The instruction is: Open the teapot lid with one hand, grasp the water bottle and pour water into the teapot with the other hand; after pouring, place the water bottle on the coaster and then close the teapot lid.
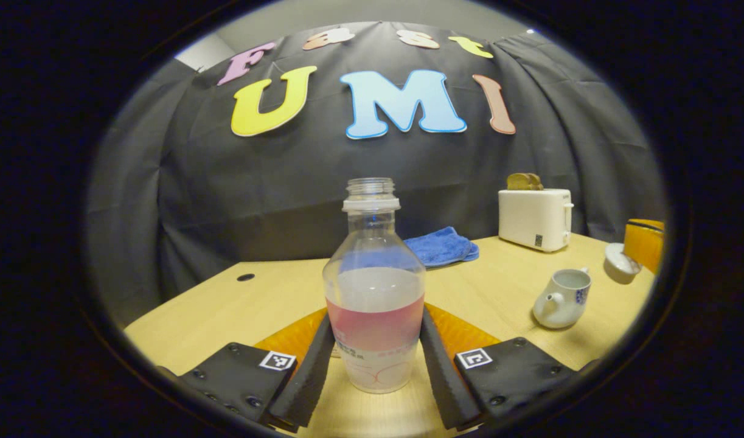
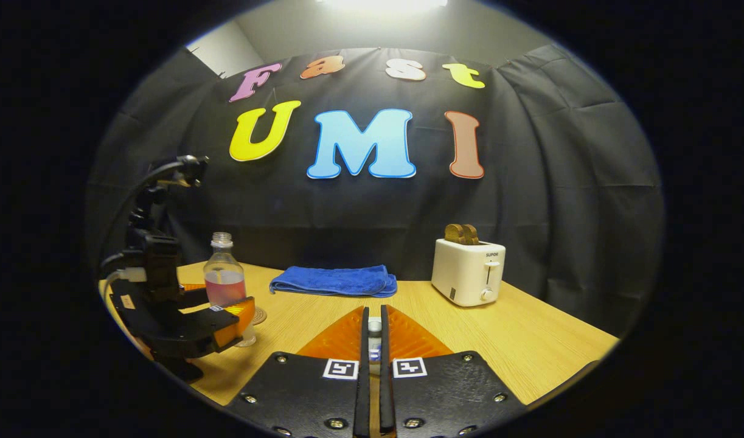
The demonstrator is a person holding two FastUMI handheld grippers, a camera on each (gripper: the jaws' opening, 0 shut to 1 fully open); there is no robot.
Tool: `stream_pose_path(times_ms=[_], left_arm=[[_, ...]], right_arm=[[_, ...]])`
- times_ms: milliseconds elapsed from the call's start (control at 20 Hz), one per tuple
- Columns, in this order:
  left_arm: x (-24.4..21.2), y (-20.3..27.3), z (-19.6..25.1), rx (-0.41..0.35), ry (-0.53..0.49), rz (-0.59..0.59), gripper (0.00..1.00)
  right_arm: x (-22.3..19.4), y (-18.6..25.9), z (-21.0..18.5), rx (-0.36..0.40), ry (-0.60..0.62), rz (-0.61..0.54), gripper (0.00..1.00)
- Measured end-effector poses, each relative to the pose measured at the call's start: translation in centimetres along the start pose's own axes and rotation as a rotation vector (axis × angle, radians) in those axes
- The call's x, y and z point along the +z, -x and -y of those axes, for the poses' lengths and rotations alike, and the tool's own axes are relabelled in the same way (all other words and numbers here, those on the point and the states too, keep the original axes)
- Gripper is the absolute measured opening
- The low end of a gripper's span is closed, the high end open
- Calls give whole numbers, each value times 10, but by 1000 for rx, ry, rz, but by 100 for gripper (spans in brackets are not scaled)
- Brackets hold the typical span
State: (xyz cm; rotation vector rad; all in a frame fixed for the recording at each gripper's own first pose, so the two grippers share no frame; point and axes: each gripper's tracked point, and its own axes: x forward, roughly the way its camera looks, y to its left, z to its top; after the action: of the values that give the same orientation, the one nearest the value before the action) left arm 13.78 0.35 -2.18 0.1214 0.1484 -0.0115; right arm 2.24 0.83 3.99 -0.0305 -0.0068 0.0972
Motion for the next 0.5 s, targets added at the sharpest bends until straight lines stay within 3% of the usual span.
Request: stream_pose_path(times_ms=[300, 500], left_arm=[[12, 5, 9, 1, -153, 19, 85], [16, 0, 25, -18, -375, 6, 84]], right_arm=[[-27, 61, 14, -15, 13, -80, 6], [-28, 94, 21, -23, 32, -71, 6]])
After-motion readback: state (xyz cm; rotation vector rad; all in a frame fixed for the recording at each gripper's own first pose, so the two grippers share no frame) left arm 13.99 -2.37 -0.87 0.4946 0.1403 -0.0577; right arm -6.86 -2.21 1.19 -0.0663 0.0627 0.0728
